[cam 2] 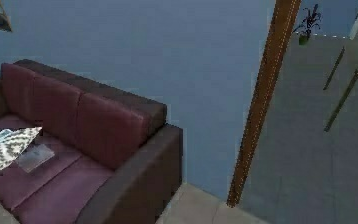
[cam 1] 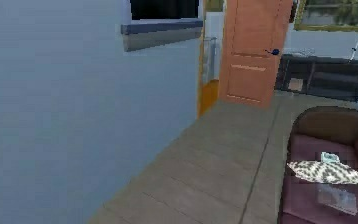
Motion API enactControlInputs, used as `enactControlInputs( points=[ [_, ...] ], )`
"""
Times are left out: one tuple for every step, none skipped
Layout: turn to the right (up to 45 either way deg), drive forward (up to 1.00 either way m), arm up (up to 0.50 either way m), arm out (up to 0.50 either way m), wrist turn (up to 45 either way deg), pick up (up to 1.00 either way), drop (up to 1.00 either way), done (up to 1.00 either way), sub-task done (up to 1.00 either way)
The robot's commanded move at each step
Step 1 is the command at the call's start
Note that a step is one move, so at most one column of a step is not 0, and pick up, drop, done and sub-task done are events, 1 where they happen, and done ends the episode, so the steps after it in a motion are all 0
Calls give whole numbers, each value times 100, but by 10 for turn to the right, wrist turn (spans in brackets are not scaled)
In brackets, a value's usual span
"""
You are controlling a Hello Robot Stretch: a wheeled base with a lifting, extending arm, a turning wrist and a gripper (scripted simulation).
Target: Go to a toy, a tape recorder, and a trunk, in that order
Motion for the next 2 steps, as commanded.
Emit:
enactControlInputs(
  points=[
    [0,35,0,0,0,0,0,0,0],
    [150,0,0,0,0,0,0,0,0]
  ],
)
